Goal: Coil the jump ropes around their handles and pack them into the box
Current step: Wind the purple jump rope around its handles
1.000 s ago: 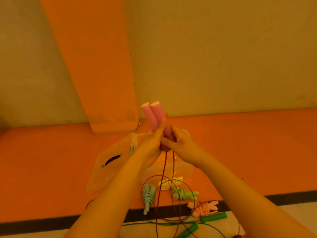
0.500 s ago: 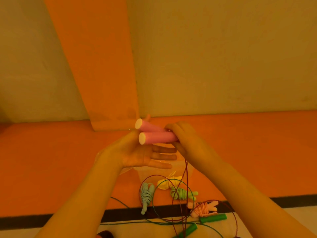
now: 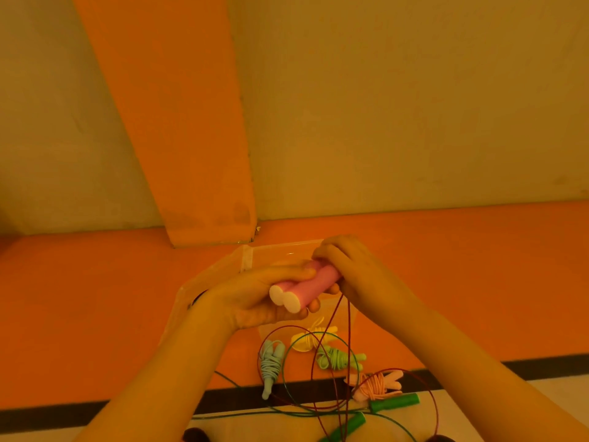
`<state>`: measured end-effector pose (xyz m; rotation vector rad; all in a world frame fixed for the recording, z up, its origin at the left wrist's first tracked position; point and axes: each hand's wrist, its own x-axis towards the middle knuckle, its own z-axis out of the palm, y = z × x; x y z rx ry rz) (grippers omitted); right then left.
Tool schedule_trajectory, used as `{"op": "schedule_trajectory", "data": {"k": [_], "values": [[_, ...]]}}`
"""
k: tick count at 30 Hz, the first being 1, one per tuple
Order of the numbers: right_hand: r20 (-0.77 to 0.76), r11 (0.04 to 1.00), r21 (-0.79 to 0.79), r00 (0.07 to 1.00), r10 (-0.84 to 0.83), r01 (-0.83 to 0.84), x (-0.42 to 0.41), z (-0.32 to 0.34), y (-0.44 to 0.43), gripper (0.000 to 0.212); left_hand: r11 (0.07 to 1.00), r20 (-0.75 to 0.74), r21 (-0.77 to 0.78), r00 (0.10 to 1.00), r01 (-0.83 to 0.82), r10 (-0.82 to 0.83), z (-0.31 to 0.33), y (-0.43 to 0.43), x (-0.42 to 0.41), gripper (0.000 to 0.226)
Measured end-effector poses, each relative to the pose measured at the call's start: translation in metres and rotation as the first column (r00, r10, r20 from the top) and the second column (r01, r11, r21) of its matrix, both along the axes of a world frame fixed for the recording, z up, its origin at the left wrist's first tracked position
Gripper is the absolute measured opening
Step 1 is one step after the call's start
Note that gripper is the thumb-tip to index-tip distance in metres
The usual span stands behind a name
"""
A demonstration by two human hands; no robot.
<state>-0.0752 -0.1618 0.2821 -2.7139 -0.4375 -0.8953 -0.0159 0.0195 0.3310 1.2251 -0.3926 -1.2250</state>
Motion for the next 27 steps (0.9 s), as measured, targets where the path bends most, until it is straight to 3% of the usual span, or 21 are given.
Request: {"op": "schedule_trajectory", "data": {"k": [9, 13, 18, 22, 27], "values": [[-0.059, 1.0, 0.004, 0.998, -0.006, 0.007, -0.003, 0.009, 0.001, 0.036, 0.999, 0.101, -0.03, 0.995, -0.011, 0.014, -0.018, 0.003, -0.005, 0.047], [-0.103, 1.0, 0.011, 0.995, 0.002, -0.001, -0.004, 0.001, 0.001, 0.041, 0.998, 0.104, -0.061, 0.994, -0.02, 0.026, -0.037, 0.004, -0.008, 0.061], [-0.174, 0.999, 0.018, 0.984, 0.03, -0.027, -0.001, -0.009, -0.002, 0.049, 0.995, 0.138, -0.049, 0.985, -0.093, 0.099, -0.05, 0.002, -0.007, 0.062], [-0.245, 0.965, 0.263, 0.966, 0.078, -0.012, 0.002, -0.012, -0.005, 0.055, 0.989, 0.221, -0.053, 0.964, -0.138, 0.147, -0.053, -0.005, -0.007, 0.064], [-0.371, 0.829, 0.558, 0.905, 0.208, 0.038, -0.002, -0.003, -0.008, 0.071, 0.991, 0.317, -0.033, 0.938, -0.133, 0.136, -0.05, -0.008, -0.01, 0.068]]}}
